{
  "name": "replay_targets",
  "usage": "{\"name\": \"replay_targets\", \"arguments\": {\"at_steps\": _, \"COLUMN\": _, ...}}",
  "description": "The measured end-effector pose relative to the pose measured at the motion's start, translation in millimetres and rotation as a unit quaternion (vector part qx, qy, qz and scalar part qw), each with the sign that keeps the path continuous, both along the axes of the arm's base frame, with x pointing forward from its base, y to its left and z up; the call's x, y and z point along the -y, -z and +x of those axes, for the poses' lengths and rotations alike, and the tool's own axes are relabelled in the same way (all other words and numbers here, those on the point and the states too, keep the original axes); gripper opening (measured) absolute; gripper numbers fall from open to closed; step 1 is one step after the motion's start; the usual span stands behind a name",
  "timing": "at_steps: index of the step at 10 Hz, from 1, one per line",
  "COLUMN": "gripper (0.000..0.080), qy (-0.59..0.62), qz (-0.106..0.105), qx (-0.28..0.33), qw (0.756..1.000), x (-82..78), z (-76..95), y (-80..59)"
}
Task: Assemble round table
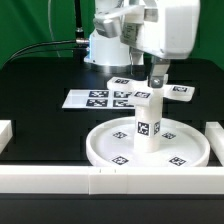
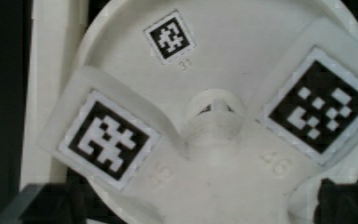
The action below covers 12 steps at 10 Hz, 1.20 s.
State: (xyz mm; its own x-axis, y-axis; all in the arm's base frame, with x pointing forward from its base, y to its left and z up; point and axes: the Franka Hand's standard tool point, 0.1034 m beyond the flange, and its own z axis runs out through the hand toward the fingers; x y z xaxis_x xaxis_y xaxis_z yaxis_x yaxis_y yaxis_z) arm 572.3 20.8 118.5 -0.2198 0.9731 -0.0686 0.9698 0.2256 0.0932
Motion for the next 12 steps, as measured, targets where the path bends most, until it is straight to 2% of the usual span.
{"name": "replay_targets", "arguments": {"at_steps": 3, "gripper": 0.0649, "qy": 0.001, "qz": 0.0, "qx": -0.001, "qw": 1.0, "x": 0.8, "z": -0.3, "y": 0.9}}
{"name": "replay_targets", "arguments": {"at_steps": 7, "gripper": 0.0649, "qy": -0.018, "qz": -0.002, "qx": -0.002, "qw": 1.0, "x": -12.5, "z": -1.1, "y": 3.0}}
{"name": "replay_targets", "arguments": {"at_steps": 12, "gripper": 0.0649, "qy": -0.015, "qz": -0.003, "qx": -0.002, "qw": 1.0, "x": -9.1, "z": -1.2, "y": 2.8}}
